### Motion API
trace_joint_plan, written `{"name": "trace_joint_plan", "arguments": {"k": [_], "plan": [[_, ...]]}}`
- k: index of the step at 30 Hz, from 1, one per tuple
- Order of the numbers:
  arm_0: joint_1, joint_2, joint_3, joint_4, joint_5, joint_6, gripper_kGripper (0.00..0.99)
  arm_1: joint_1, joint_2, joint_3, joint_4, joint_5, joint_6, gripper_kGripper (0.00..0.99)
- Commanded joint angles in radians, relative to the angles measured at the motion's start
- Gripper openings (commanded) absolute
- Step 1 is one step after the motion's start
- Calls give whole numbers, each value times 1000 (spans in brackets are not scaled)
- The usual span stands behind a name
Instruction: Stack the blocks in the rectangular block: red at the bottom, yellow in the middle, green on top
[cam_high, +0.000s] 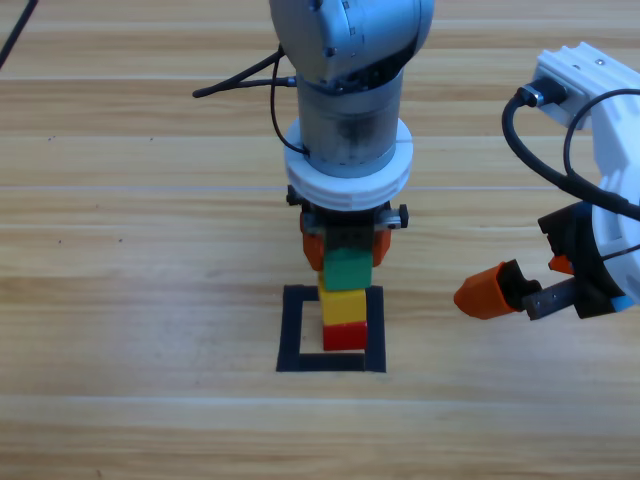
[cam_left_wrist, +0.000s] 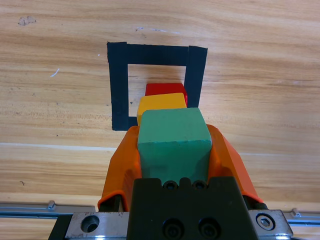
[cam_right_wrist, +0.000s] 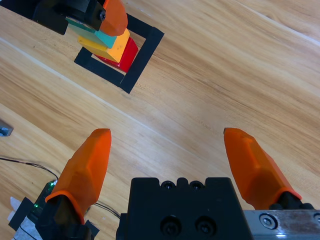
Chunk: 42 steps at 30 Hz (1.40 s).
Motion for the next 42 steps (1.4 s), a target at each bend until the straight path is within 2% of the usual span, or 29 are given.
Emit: {"name": "trace_joint_plan", "arguments": {"k": [1,10,18,22,23,26,29,31,39,42], "plan": [[-29,43,25,9,-12,-5,94,-25,-8,31,-18,14,-14,990],[-29,34,31,9,-12,-6,129,-25,-8,33,-18,14,-16,990],[-29,43,29,8,-12,-5,250,-25,-6,33,-18,14,-16,990],[-30,54,25,9,-13,-3,397,-25,-6,33,-18,14,-16,990],[-29,57,25,8,-15,-3,468,-25,-6,33,-18,15,-16,990],[-29,56,22,8,-16,-3,597,-25,-6,33,-18,15,-17,990],[-30,56,17,8,-18,-3,854,-25,-6,33,-18,21,-19,990],[-30,54,8,9,-16,-2,985,-25,-8,31,-18,26,-21,990],[-30,31,-15,9,-10,3,990,-23,-83,25,-18,14,-21,990],[-44,-46,-46,18,33,12,990,-25,-106,24,-18,12,-30,990]]}}
